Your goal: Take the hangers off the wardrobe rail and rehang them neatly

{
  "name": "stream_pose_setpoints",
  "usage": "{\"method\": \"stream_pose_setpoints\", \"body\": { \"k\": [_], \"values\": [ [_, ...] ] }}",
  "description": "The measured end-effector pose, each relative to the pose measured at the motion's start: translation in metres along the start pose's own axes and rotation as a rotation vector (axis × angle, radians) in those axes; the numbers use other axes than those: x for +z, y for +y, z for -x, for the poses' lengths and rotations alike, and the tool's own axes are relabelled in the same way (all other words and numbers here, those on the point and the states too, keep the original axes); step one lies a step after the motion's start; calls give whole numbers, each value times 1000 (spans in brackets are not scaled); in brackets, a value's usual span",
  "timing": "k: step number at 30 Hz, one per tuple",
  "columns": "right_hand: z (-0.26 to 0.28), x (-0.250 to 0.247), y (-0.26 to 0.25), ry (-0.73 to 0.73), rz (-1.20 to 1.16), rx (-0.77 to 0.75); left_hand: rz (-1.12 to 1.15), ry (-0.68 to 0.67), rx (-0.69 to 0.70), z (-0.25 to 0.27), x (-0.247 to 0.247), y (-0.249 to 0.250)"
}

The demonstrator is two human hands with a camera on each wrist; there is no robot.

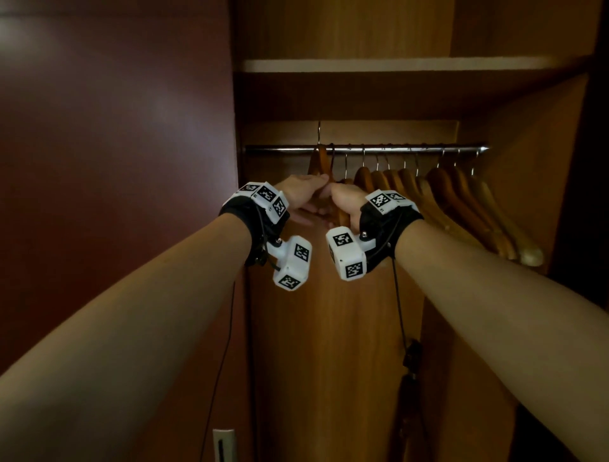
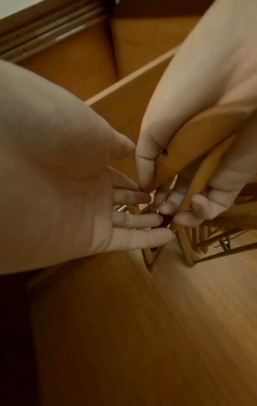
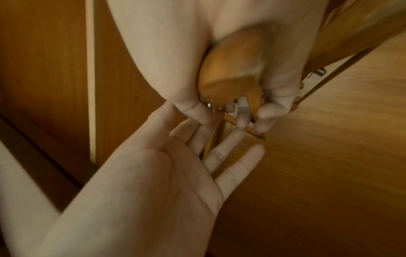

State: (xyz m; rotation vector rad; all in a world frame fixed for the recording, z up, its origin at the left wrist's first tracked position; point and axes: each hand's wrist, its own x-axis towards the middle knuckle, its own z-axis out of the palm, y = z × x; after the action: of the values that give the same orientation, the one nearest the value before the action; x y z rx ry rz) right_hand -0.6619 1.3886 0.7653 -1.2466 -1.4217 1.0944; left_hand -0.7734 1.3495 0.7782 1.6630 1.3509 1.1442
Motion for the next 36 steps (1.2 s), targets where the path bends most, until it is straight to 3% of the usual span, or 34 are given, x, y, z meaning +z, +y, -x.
{"method": "stream_pose_setpoints", "body": {
  "k": [7,20,24,36],
  "values": [
    [-65,-8,1,-45,52,3,51,79,-57,-39,10,-2],
    [-85,7,19,-130,154,43,52,131,-107,-68,8,-25],
    [-78,11,17,-137,166,12,45,134,-102,-59,6,-26],
    [-14,22,0,106,334,-106,38,127,9,-11,-18,-24]
  ]
}}
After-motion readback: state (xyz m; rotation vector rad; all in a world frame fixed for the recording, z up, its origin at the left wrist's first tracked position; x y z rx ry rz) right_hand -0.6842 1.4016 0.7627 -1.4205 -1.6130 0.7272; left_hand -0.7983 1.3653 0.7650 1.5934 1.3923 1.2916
